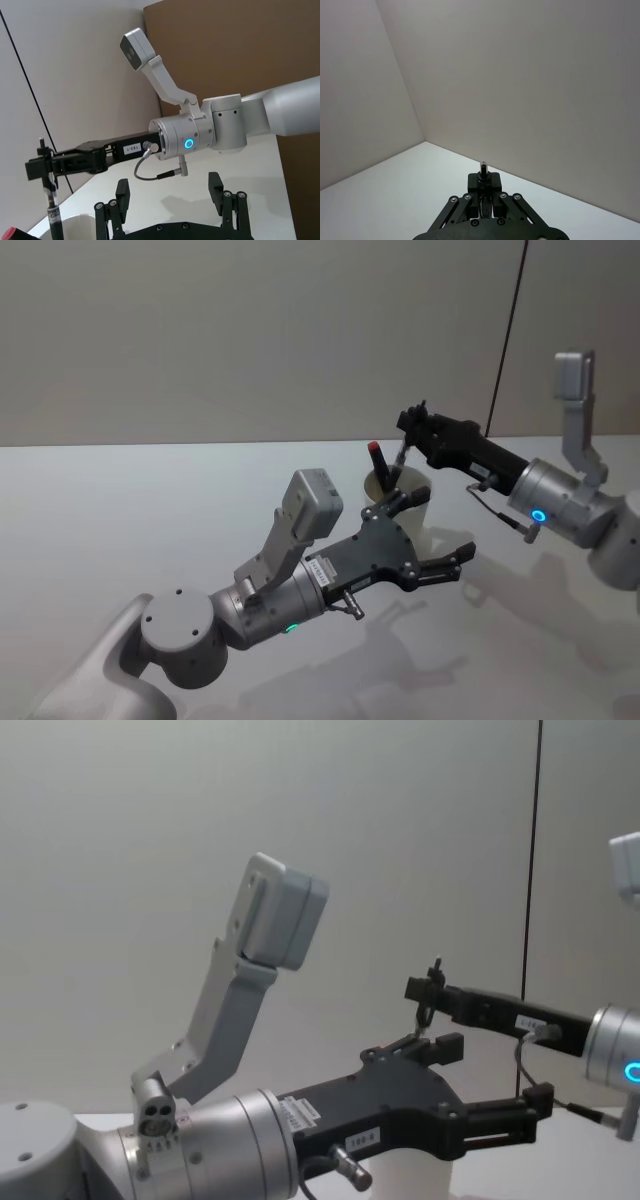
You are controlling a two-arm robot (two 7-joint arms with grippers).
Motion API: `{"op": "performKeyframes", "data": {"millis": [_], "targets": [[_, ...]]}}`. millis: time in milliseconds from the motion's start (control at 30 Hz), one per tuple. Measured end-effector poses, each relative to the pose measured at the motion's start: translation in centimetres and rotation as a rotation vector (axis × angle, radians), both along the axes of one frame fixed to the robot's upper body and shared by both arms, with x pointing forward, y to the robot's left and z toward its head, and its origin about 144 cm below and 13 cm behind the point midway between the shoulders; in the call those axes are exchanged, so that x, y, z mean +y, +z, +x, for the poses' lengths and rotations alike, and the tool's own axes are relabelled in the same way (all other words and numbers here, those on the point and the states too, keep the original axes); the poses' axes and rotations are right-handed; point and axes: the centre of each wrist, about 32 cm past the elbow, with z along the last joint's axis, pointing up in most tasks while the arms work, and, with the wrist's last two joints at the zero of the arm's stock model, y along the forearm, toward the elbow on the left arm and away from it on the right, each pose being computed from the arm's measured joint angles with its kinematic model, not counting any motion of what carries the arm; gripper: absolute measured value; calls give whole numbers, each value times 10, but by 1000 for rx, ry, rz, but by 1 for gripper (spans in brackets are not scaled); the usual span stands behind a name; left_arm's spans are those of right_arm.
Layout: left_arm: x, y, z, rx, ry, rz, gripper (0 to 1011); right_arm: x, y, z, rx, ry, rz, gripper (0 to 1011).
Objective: Place the pen into the pen holder.
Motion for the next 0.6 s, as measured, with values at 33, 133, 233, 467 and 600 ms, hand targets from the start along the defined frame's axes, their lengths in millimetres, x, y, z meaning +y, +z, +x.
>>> {"op": "performKeyframes", "data": {"millis": [33, 133, 233, 467, 600], "targets": [[0, 0, 0, 0, 0, 0, 1000, 1, -1, 0, 0, 1, -6, 132], [0, 0, 0, 0, 0, 0, 1000, 3, -2, 1, 1, 2, -12, 132], [0, 0, 0, 0, 0, 0, 1000, 5, -3, 2, 0, 1, -20, 132], [0, 0, 0, 0, 0, 0, 1000, 7, -5, 3, 1, -5, -35, 132], [0, 0, 0, 0, 0, 0, 1000, 7, -6, 4, -2, -11, -42, 132]]}}
